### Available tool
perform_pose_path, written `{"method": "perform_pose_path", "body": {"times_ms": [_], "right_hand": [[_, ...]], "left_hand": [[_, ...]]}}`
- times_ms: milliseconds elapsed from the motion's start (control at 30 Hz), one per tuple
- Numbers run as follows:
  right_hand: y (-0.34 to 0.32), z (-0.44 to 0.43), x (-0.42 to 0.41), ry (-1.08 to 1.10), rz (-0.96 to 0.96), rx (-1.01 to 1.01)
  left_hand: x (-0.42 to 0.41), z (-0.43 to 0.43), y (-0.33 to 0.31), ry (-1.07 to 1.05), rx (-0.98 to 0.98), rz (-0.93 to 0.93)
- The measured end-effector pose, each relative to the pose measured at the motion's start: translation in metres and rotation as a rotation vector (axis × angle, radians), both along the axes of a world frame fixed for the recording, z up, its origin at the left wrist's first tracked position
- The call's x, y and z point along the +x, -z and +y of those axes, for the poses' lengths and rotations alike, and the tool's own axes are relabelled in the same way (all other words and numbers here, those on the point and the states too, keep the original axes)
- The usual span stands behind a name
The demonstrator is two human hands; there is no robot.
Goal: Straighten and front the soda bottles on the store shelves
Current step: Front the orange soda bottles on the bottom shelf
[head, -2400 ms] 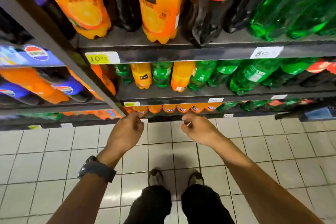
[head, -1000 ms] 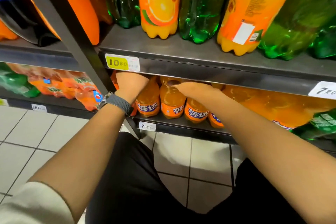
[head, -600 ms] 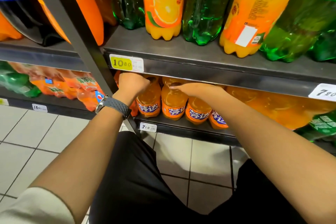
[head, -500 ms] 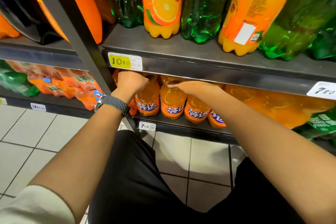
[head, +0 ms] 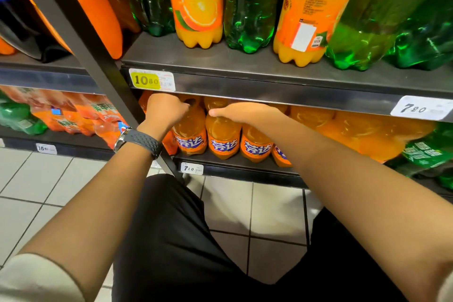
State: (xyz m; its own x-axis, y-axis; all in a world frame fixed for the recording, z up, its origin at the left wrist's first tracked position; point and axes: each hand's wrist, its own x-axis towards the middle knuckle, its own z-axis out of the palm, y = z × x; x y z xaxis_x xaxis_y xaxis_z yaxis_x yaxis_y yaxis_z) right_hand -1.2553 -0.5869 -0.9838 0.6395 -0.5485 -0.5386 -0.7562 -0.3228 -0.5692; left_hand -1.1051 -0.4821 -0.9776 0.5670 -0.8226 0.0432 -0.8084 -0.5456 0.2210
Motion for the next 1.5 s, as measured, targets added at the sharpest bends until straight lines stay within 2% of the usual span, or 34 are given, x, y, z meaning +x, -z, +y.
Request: {"method": "perform_pose_path", "body": {"times_ms": [100,200,367,467,567,633,700,767,867,933,1033,1167,1267,1400,1500], "right_hand": [[0.005,-0.005,0.004,0.128,0.050,-0.009],[0.005,-0.002,0.017,0.252,0.095,0.080],[-0.001,0.000,0.010,0.181,0.079,0.057],[-0.008,0.003,-0.028,0.005,0.008,-0.267],[-0.011,0.000,-0.071,-0.071,-0.013,-0.580],[-0.010,-0.005,-0.099,-0.074,0.009,-0.741],[-0.006,-0.014,-0.123,-0.065,0.082,-0.831],[-0.002,-0.023,-0.142,0.026,0.150,-0.817],[0.006,-0.030,-0.159,0.130,0.187,-0.835],[0.010,-0.033,-0.166,0.162,0.205,-0.811],[0.009,-0.040,-0.171,0.228,0.257,-0.678],[0.006,-0.047,-0.169,0.352,0.224,-0.547],[0.000,-0.049,-0.172,0.280,0.300,-0.529],[-0.010,-0.053,-0.183,0.156,0.291,-0.460],[-0.015,-0.058,-0.190,0.123,0.243,-0.320]], "left_hand": [[0.003,0.000,0.001,0.011,-0.030,-0.014],[0.000,-0.001,0.003,0.025,-0.047,-0.063],[-0.002,-0.003,0.007,0.050,-0.021,-0.149],[-0.025,-0.001,0.011,0.098,-0.060,-0.337],[-0.065,-0.004,0.011,0.200,-0.220,-0.413],[-0.091,-0.015,0.008,0.300,-0.228,-0.396],[-0.111,-0.032,0.007,0.386,-0.121,-0.301],[-0.122,-0.050,0.006,0.437,0.018,-0.182],[-0.132,-0.073,0.001,0.417,0.331,0.085],[-0.136,-0.079,0.005,0.386,0.335,0.151],[-0.137,-0.080,0.012,0.348,0.308,0.083],[-0.137,-0.078,0.015,0.306,0.231,0.022],[-0.140,-0.077,0.016,0.316,0.201,-0.011],[-0.143,-0.078,0.015,0.310,0.189,-0.029],[-0.152,-0.078,0.011,0.325,0.164,-0.085]]}}
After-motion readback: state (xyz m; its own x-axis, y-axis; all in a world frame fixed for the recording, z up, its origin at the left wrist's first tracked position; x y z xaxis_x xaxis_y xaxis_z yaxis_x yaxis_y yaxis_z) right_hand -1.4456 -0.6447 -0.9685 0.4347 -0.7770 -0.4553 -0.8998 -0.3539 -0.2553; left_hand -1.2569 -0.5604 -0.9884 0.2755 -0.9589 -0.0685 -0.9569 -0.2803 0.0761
